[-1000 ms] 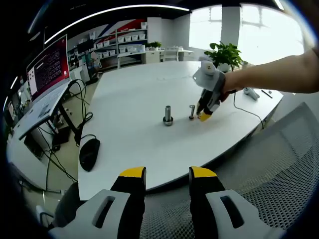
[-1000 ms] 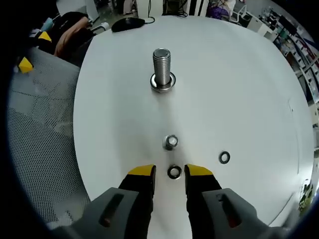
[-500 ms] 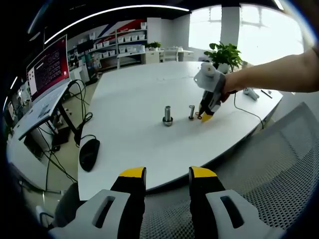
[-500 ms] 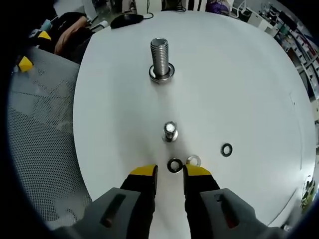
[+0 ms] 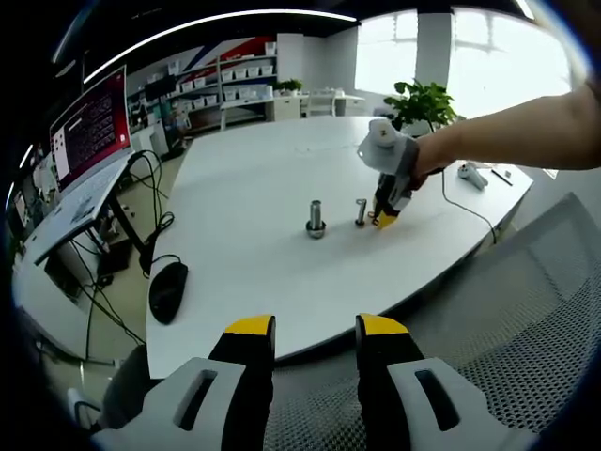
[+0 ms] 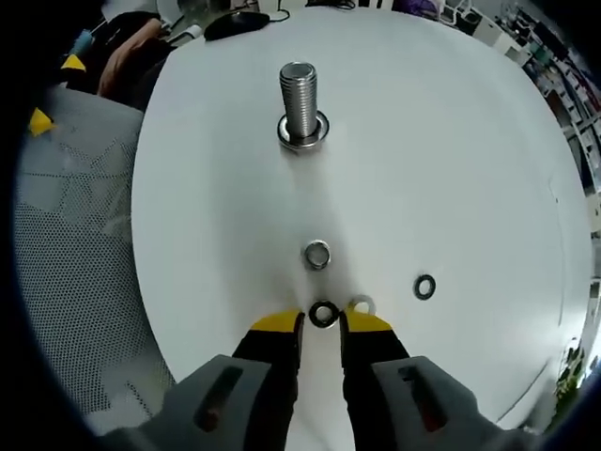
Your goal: Place the washer onto the threaded stud by aligning its center hole with the stud, sliding it down to the base, and recovering from edge contact or off-axis alignment until the washer reaches the visible bottom stop.
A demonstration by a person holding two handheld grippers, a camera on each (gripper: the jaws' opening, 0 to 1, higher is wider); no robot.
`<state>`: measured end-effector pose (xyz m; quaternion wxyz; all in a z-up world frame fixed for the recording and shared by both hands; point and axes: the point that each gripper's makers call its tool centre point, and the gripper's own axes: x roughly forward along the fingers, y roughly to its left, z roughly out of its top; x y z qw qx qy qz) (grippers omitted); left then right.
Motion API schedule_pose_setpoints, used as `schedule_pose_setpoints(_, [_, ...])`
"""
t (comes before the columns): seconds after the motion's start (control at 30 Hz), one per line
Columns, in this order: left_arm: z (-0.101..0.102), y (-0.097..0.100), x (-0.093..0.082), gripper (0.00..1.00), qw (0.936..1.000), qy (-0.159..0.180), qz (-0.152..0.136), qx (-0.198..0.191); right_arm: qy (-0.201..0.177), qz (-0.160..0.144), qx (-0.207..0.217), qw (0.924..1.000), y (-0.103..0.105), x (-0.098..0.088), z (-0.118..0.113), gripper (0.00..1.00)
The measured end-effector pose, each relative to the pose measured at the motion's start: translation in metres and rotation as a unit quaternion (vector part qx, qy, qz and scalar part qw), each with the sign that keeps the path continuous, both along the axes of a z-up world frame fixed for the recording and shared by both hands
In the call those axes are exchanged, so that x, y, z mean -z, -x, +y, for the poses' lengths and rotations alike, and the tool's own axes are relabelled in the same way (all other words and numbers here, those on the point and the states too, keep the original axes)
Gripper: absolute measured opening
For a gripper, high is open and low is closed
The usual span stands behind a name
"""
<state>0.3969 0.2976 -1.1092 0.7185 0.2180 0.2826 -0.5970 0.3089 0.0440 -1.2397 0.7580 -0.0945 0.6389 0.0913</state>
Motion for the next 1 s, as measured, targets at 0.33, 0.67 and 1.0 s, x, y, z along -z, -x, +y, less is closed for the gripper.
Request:
schedule_pose_setpoints(0.33, [-0.0004,-0.0007,-0.0012,0.33,1.0,0.002,0.0,-0.006,0.005,-0.019,0.0,0.9998,-0.0002,0.0018,-0.0022,0.15])
schedule_pose_setpoints(0.67, [-0.0001,-0.0012,-0.0007,0.33,1.0,0.001,-0.001,-0.008,0.01,-0.011,0.004,0.9999,-0.0028,0.0017,-0.0023,0.15])
schedule_pose_setpoints(1.0, [-0.0002,-0.001,-0.0005,0.33,1.0,0.0,-0.001,-0.007,0.011,0.009,0.005,0.9999,-0.0032,0.0009,-0.0013,0.15])
